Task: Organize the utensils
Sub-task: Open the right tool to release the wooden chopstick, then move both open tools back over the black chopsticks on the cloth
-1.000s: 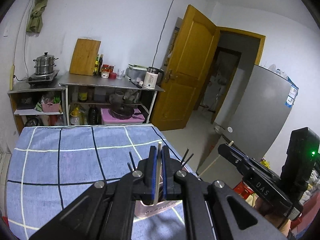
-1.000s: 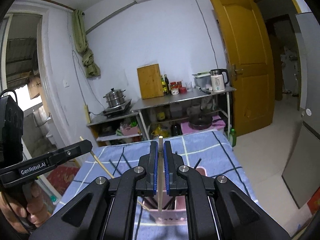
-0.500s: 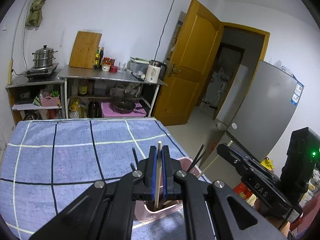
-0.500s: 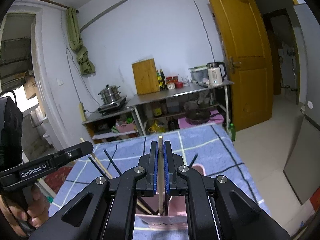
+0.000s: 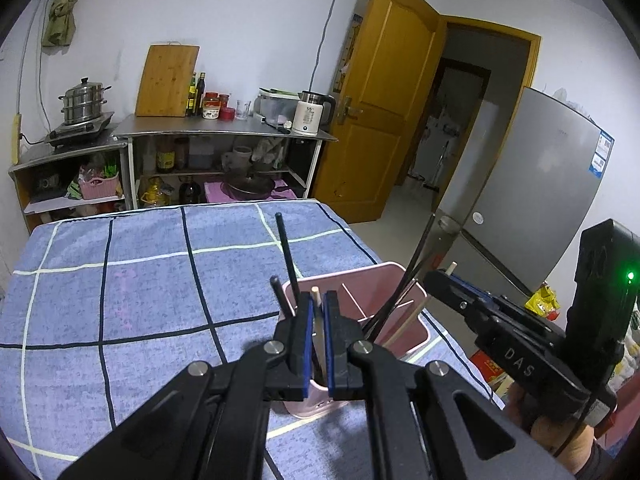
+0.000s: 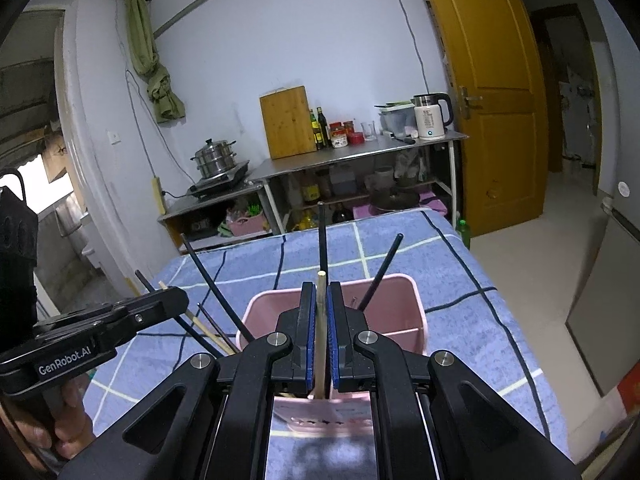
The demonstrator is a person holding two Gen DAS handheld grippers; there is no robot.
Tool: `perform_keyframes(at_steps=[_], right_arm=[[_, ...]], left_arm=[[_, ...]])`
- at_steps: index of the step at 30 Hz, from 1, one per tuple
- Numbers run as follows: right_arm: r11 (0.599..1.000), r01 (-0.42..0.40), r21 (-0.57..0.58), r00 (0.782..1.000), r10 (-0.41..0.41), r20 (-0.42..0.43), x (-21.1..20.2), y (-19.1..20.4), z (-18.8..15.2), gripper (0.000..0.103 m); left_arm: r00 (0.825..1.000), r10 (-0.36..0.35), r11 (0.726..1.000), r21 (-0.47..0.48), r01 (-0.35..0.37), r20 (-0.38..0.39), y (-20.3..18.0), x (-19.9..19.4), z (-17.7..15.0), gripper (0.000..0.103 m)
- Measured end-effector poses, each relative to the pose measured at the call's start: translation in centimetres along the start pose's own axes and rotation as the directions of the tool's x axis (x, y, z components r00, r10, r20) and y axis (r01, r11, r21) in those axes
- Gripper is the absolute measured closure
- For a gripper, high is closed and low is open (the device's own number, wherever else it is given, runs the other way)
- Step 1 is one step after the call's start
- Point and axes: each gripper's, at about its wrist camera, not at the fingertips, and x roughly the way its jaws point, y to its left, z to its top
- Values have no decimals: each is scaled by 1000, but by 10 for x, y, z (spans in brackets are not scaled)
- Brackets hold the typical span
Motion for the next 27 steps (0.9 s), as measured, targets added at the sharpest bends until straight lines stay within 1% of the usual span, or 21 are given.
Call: perform_keyframes(at_steps=[2,3,6,9,16,20,27], right_arm=[[1000,11,-10,1000,-10,7,-4,1,1,97],[1000,15,-14,1000,-15,14,-8,2,2,94],[1000,17,-15,999,-16,30,-17,4,4,88],[999,23,-22,999,-22,36,-23,5,5,87],[1000,10,-28,998,-8,65,-47,13,1,86],[998,-3,-56,998,6,65,-58,24,-7,86],[994,-32,-105,998,38,47,-69,49,-29,86]], left_arm=[[1000,1,1000,4,-1,11,-1,-5,0,97],[1000,-1,1000,6,1,17,0,-8,0,97],[999,-2,1000,7,2,45,0,-20,1,88],[998,2,1000,9,-2,60,1,-29,1,83],[996,11,1000,-10,-10,89,7,-52,-5,81],[995,25,1000,-8,-25,100,11,-66,-18,79],[993,72,997,-24,-70,95,22,-86,-48,79]])
